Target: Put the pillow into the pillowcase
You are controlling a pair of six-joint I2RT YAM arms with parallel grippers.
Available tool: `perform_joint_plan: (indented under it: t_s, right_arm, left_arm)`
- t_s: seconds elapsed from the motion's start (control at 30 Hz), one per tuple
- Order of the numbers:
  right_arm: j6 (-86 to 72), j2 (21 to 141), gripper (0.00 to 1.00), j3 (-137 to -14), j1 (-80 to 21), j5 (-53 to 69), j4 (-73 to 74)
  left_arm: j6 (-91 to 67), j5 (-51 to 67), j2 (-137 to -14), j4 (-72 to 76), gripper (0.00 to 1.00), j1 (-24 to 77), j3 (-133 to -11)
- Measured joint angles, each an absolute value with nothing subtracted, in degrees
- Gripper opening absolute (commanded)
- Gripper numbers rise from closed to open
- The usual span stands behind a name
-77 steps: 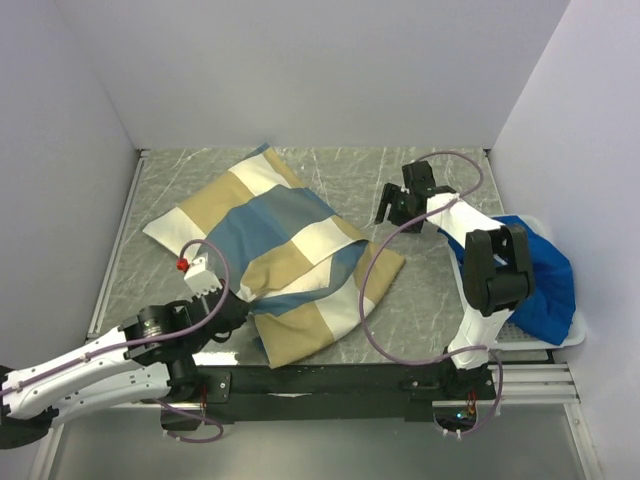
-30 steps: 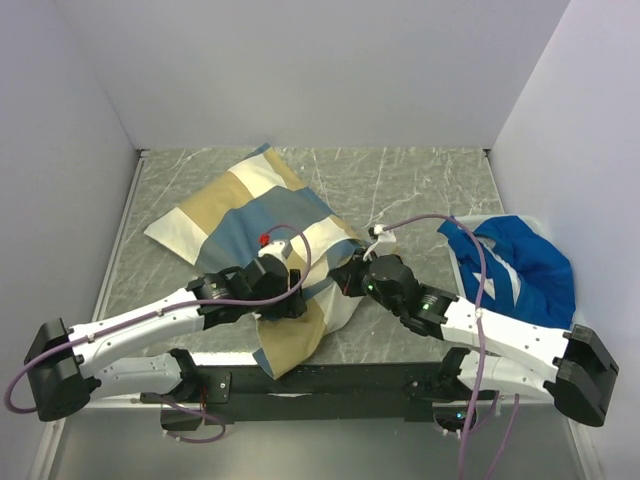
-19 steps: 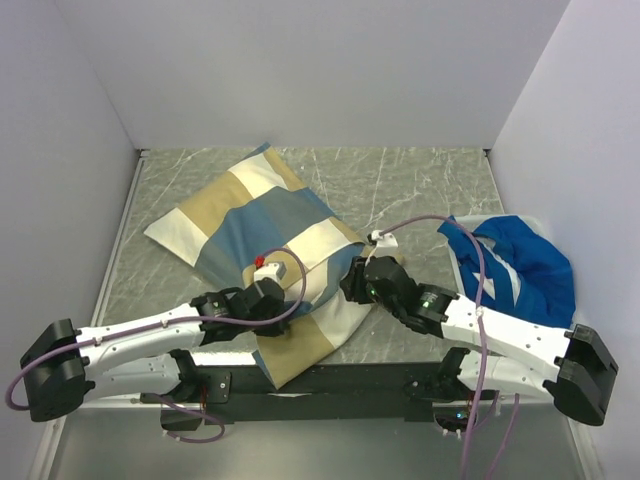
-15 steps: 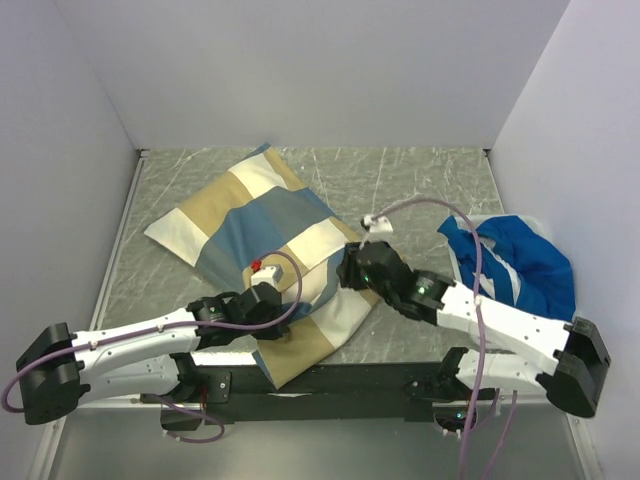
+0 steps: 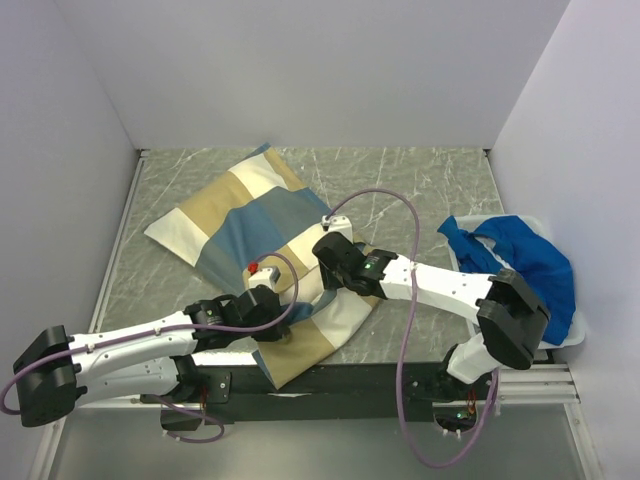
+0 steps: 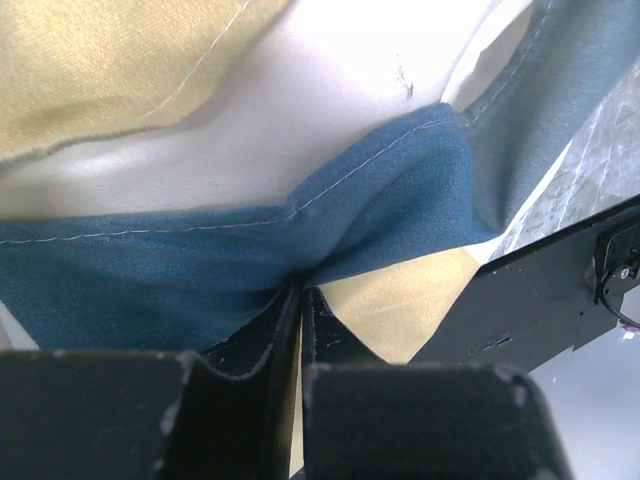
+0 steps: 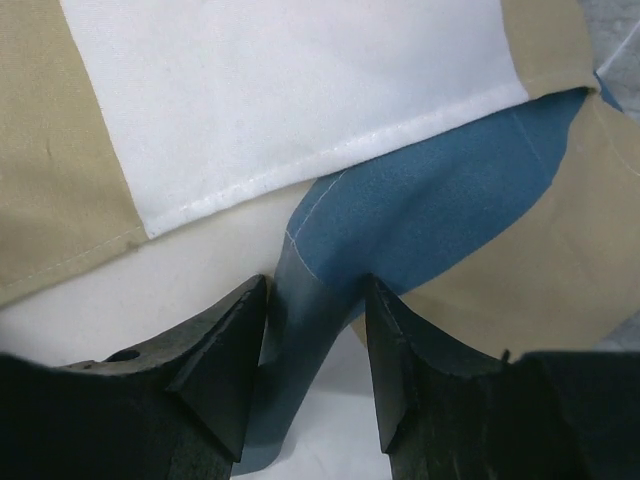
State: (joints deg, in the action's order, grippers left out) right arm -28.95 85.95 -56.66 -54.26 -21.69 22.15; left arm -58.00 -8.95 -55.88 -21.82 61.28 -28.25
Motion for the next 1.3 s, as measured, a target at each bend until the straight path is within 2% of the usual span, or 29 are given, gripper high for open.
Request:
perform_joint_plan:
  t_s: [0.03, 0.1, 0.2, 0.3, 0.5, 0.67, 0.7, 0.73, 0.77, 0.8, 0.83, 0.9, 1.13, 1.3]
  right_arm:
    - [-28.88, 86.3, 0.35, -56.66, -54.26, -21.65, 22.13]
    - [-28.8, 86.37, 0.17, -56.66, -54.26, -21.71, 22.13]
    - [-28.91, 86.28, 0.04, -56.66, -54.24, -21.87, 22.24]
    - [-28.82, 84.93, 0.0, -56.71, -53.95, -21.61, 22.87]
    - [-29.54, 74.24, 0.0, -56.69, -47.86, -12.45, 20.99]
    - [-32.1, 67.85, 0.0, -51.22, -43.53, -4.78, 10.76]
    - [-32.62, 67.75, 0.13, -49.45, -43.27, -3.86, 8.78]
    - [-33.3, 67.77, 0.2, -47.31, -43.07, -3.27, 6.61]
    - [-33.87, 67.72, 0.29, -45.17, -42.85, -2.94, 4.8]
    - [-34.48, 67.55, 0.43, -42.52, -42.61, -2.83, 3.46]
    - [-34.7, 67.42, 0.46, -40.32, -42.37, -2.92, 2.9]
    - [-34.59, 67.44, 0.48, -37.34, -41.78, -3.66, 4.01]
    - [-32.14, 62.57, 0.49, -37.82, -41.82, -7.92, 8.71]
    - [-28.97, 62.67, 0.49, -46.39, -44.07, -13.74, 13.82]
  left_arm:
    - [-58.0, -8.95, -55.88, -21.8, 0.09, 61.34, -28.25]
    - [-57.98, -8.95, -55.92, -21.76, 0.08, 61.34, -28.25]
    - [-58.08, -9.32, -56.1, -21.93, 0.04, 61.34, -28.29]
    - [-58.83, -10.41, -55.22, -23.22, 0.01, 61.54, -28.62]
    - [-62.63, -14.55, -47.09, -27.53, 0.01, 61.73, -29.32]
    - [-65.47, -17.78, -41.87, -28.23, 0.01, 61.73, -30.04]
    - [-65.89, -18.09, -41.63, -29.1, 0.07, 61.73, -30.04]
    - [-66.37, -18.37, -41.58, -30.13, 0.15, 61.73, -30.04]
    - [-66.67, -18.44, -41.54, -30.89, 0.27, 61.73, -30.04]
    - [-66.85, -18.44, -41.6, -31.94, 0.48, 61.73, -29.98]
    - [-67.0, -18.44, -41.41, -32.99, 0.54, 61.76, -29.95]
    - [-66.87, -18.65, -41.01, -34.79, 0.59, 61.76, -29.95]
    - [-64.73, -19.84, -44.36, -37.26, 0.53, 61.76, -32.67]
    - [-62.19, -20.93, -51.75, -36.1, 0.52, 61.76, -36.75]
